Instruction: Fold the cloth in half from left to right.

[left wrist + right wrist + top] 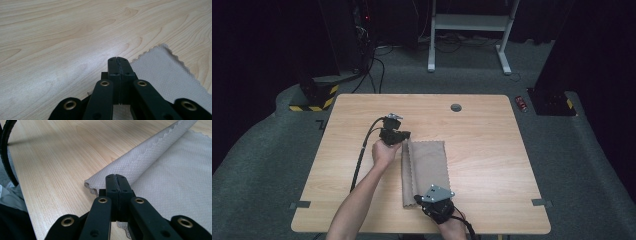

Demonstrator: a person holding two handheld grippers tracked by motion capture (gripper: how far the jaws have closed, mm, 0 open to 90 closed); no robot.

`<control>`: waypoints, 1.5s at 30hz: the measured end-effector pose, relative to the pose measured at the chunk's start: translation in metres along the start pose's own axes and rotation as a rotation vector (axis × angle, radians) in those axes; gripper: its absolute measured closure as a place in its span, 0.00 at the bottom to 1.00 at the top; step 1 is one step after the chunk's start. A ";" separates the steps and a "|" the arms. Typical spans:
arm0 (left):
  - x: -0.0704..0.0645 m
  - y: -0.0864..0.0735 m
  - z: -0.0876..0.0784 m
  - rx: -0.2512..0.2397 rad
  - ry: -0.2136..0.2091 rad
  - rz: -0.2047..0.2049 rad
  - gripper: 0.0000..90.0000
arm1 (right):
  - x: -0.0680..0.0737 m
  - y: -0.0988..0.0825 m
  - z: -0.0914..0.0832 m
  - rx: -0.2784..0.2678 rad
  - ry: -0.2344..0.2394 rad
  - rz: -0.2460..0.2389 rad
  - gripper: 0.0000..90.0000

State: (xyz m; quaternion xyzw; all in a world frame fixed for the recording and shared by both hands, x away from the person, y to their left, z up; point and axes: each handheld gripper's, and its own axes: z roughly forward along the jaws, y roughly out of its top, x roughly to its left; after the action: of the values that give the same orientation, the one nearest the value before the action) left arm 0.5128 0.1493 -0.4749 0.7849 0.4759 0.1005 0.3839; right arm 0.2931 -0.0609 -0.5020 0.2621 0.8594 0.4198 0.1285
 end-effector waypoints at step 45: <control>-0.060 0.031 0.053 0.026 -0.055 0.100 1.00 | -0.030 -0.036 -0.046 -0.006 -0.120 0.108 1.00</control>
State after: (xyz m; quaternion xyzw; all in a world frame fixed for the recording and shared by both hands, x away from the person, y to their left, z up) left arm 0.5292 0.0655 -0.4770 0.8150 0.4267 0.0918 0.3811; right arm 0.2853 -0.1260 -0.5022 0.3324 0.8336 0.4120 0.1578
